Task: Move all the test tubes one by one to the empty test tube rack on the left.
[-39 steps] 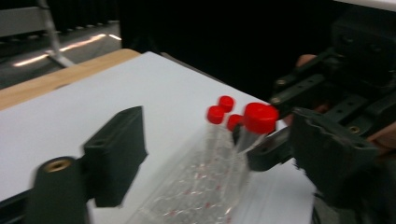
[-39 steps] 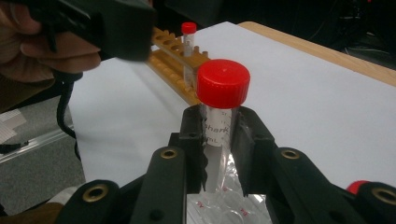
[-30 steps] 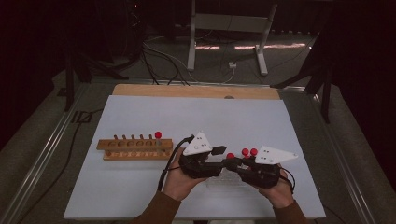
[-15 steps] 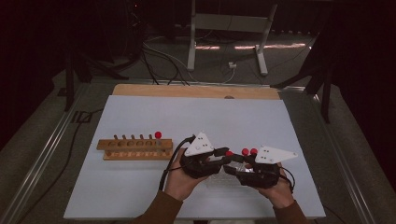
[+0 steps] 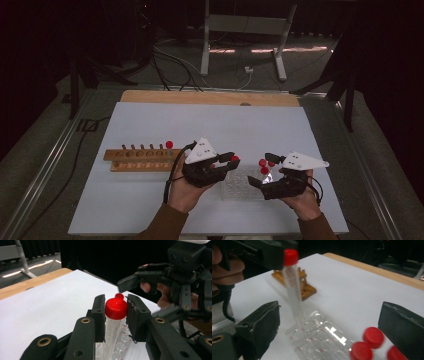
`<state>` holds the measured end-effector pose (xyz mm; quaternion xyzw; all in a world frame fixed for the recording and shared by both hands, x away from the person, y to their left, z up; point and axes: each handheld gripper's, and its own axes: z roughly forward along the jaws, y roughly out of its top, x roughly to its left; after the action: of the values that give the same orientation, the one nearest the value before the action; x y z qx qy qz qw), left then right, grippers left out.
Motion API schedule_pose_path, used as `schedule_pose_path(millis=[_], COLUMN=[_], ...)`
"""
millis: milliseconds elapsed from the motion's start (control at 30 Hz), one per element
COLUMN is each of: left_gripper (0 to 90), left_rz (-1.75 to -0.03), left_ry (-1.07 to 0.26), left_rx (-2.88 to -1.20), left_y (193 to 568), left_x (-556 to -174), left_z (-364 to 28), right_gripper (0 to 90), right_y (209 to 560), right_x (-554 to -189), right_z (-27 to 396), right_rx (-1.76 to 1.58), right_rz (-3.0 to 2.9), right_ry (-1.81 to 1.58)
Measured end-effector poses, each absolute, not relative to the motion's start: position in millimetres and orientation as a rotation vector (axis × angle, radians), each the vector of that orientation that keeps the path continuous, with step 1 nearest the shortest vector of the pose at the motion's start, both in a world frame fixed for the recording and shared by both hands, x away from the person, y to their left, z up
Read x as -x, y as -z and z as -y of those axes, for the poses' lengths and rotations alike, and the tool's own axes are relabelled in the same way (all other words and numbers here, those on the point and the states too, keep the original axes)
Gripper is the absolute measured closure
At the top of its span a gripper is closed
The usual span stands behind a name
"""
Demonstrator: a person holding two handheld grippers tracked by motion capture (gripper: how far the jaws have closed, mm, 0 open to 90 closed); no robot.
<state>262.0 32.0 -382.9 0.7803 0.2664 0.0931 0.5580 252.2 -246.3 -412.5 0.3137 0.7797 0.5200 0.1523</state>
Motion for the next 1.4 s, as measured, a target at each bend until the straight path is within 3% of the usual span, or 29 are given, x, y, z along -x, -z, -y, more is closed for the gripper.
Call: schedule_pose_path(millis=[1400], left_gripper=[70.7], left_rz=[-0.857], left_ry=[-0.397], left_rx=[-1.689], left_y=[379], left_x=[-260], left_z=[-147], right_gripper=[0.0], right_y=[419], right_x=[-260], right_z=[286], right_rx=[-0.987], right_rz=[-2.171], right_ry=[-1.546])
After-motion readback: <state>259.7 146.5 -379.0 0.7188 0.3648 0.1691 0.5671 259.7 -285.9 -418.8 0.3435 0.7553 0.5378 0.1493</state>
